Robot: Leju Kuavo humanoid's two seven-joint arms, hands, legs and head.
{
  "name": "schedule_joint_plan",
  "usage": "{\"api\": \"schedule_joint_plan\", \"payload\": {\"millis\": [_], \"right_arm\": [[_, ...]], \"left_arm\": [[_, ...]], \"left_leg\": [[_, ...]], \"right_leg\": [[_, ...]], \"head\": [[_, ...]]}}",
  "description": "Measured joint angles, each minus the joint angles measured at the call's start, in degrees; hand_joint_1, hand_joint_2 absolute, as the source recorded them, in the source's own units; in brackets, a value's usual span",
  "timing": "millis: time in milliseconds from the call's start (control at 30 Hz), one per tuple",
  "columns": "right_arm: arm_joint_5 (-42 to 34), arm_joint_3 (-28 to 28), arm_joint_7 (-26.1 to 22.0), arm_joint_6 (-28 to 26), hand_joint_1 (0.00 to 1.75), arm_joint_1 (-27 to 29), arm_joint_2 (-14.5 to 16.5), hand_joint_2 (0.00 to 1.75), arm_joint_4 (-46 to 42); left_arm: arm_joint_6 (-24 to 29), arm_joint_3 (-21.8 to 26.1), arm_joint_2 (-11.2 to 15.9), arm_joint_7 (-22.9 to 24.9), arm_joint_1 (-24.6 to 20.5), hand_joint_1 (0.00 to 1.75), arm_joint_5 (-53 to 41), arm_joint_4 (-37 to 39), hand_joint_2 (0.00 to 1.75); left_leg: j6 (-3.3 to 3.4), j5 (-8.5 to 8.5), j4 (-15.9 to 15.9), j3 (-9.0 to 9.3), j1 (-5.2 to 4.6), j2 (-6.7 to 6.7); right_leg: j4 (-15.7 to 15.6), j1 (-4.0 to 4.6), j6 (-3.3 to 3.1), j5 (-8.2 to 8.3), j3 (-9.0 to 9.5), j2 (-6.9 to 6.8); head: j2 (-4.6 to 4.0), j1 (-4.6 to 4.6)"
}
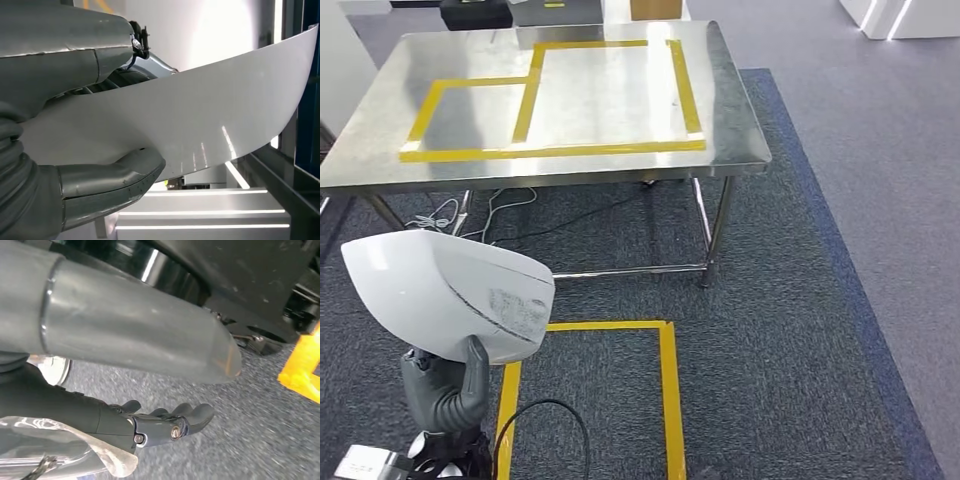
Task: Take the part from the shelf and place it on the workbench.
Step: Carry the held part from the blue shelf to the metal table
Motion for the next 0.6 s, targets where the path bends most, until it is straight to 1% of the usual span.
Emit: {"api": "schedule_joint_plan", "payload": {"millis": [33, 67, 100, 133, 167, 200, 233, 267, 300, 333, 367, 400, 433, 467, 500, 533, 600], "right_arm": [[-0.1, 0.0, -0.05, -0.03, 0.0, -0.1, 0.01, 0.0, 0.0], [-0.27, 0.0, -0.19, -0.07, 0.0, -0.23, 0.01, 0.0, 0.0], [-0.53, 0.0, -0.39, -0.13, 0.0, -0.42, 0.01, 0.0, -0.01], [-0.81, -0.01, -0.61, -0.18, 0.0, -0.56, 0.01, 0.0, -0.01], [-1.03, -0.01, -0.8, -0.22, 0.0, -0.62, 0.01, 0.0, -0.01], [-1.21, -0.01, -0.91, -0.25, 0.0, -0.64, 0.01, 0.0, -0.01], [-1.32, -0.02, -0.94, -0.26, 0.0, -0.58, 0.01, 0.0, -0.01], [-1.38, -0.02, -0.95, -0.26, 0.0, -0.46, 0.01, 0.0, 0.0], [-1.43, -0.03, -0.95, -0.25, 0.0, -0.32, 0.01, 0.0, 0.0], [-1.44, -0.04, -0.94, -0.23, 0.0, -0.16, 0.01, 0.0, 0.0], [-1.44, -0.05, -0.93, -0.21, 0.0, -0.01, -0.01, 0.0, 0.0], [-1.45, -0.06, -0.93, -0.19, 0.0, 0.07, -0.02, 0.0, 0.0], [-1.45, -0.07, -0.93, -0.16, 0.0, 0.09, -0.04, 0.0, 0.0], [-1.45, -0.08, -0.93, -0.13, 0.0, 0.07, -0.07, 0.0, 0.0], [-1.45, -0.09, -0.92, -0.1, 0.0, 0.0, -0.08, 0.0, 0.0], [-1.45, -0.1, -0.91, -0.07, 0.0, -0.05, -0.08, 0.0, 0.0], [-1.46, -0.11, -0.86, -0.04, 0.0, -0.05, -0.08, 0.0, 0.0]], "left_arm": [[0.07, 0.0, -0.01, 0.0, -0.01, 1.75, -0.02, 0.01, 1.75], [0.11, 0.01, -0.01, -0.01, 0.03, 1.75, -0.04, 0.02, 1.75], [0.13, 0.03, -0.01, -0.02, 0.09, 1.75, -0.05, 0.03, 1.75], [0.12, 0.06, 0.0, -0.04, 0.14, 1.75, -0.05, 0.02, 1.75], [0.06, 0.08, 0.0, -0.06, 0.14, 1.75, -0.05, 0.02, 1.75], [-0.04, 0.07, -0.02, -0.08, 0.11, 1.75, -0.04, 0.02, 1.75], [-0.16, 0.04, -0.04, -0.1, 0.09, 1.75, -0.03, 0.01, 1.75], [-0.27, 0.02, -0.04, -0.1, 0.08, 1.75, -0.02, 0.01, 1.75], [-0.34, 0.0, -0.04, -0.11, 0.09, 1.75, -0.02, 0.01, 1.75], [-0.37, -0.01, -0.03, -0.11, 0.11, 1.75, -0.01, 0.01, 1.75], [-0.37, -0.01, -0.02, -0.11, 0.11, 1.75, -0.01, 0.01, 1.75], [-0.37, -0.01, -0.01, -0.11, 0.11, 1.75, -0.01, 0.01, 1.75], [-0.37, -0.01, -0.01, -0.11, 0.11, 1.75, -0.01, 0.01, 1.75], [-0.37, -0.01, -0.01, -0.11, 0.11, 1.75, -0.01, 0.01, 1.75], [-0.37, -0.01, -0.01, -0.11, 0.12, 1.75, -0.01, 0.01, 1.75], [-0.38, -0.01, 0.0, -0.12, 0.13, 1.75, -0.01, 0.01, 1.75], [-0.39, -0.02, 0.01, -0.13, 0.14, 1.75, -0.02, 0.01, 1.75]], "left_leg": [[0.41, -0.17, -1.08, 0.5, -0.24, 0.71], [0.83, -0.35, -1.29, 0.51, -0.42, 0.68], [1.29, -0.37, -1.35, 0.46, -0.37, 0.23], [1.64, -0.33, -1.46, 0.48, -0.28, -0.11], [2.01, -0.24, -1.59, 0.5, -0.16, -0.41], [2.36, -0.17, -1.7, 0.53, -0.01, -0.69], [2.61, -0.21, -1.72, 0.51, 0.04, -0.95], [2.81, -0.27, -1.71, 0.51, 0.03, -1.26], [2.94, -0.35, -1.71, 0.54, 0.0, -1.63], [3.0, -0.43, -1.7, 0.63, -0.05, -1.99], [3.01, -0.52, -1.7, 0.78, -0.09, -2.36], [2.98, -0.64, -1.7, 1.02, -0.11, -2.68], [2.88, -0.79, -1.7, 1.27, -0.12, -2.93], [2.68, -0.98, -1.62, 1.45, -0.24, -3.12], [2.42, -1.13, -1.56, 1.52, -0.33, -3.27], [2.14, -1.22, -1.53, 1.5, -0.39, -3.38], [1.56, -1.26, -1.59, 1.48, -0.33, -3.5]], "right_leg": [[-0.01, 0.16, 0.34, -0.21, -0.04, -0.44], [-0.05, 0.29, 0.66, -0.35, 0.04, -0.82], [-0.12, 0.25, 0.95, -0.5, 0.38, -1.16], [0.13, 0.19, 1.23, -0.89, 0.47, -0.69], [1.18, 0.1, 1.46, -1.74, 0.15, 0.41], [3.55, 0.02, 1.66, -3.17, -1.02, 1.88], [7.16, -0.03, 1.76, -4.97, -2.91, 3.47], [11.34, -0.04, 1.8, -6.65, -5.15, 4.41], [14.94, -0.02, 1.81, -7.64, -7.3, 4.86], [16.8, 0.0, 1.75, -7.51, -8.72, 5.02], [16.34, 0.02, 1.64, -6.16, -9.08, 5.07], [13.58, 0.05, 1.42, -3.83, -8.33, 5.09], [9.56, 0.09, 1.13, -1.23, -6.86, 5.13], [5.62, 0.17, 0.87, 0.63, -5.33, 5.19], [2.73, 0.24, 0.64, 1.74, -4.06, 5.25], [1.29, 0.33, 0.48, 2.02, -3.38, 5.32], [0.85, 0.45, 0.14, 1.92, -2.98, 5.35]], "head": [[0.0, 0.1], [0.0, 0.2], [0.0, 0.32], [0.0, 0.43], [0.0, 0.5], [0.0, 0.61], [0.0, 0.71], [0.0, 0.78], [0.0, 0.79], [0.0, 0.78], [0.0, 0.78], [0.0, 0.78], [-0.01, 0.8], [-0.01, 0.78], [-0.01, 0.77], [-0.01, 0.73], [0.0, 0.71]]}}
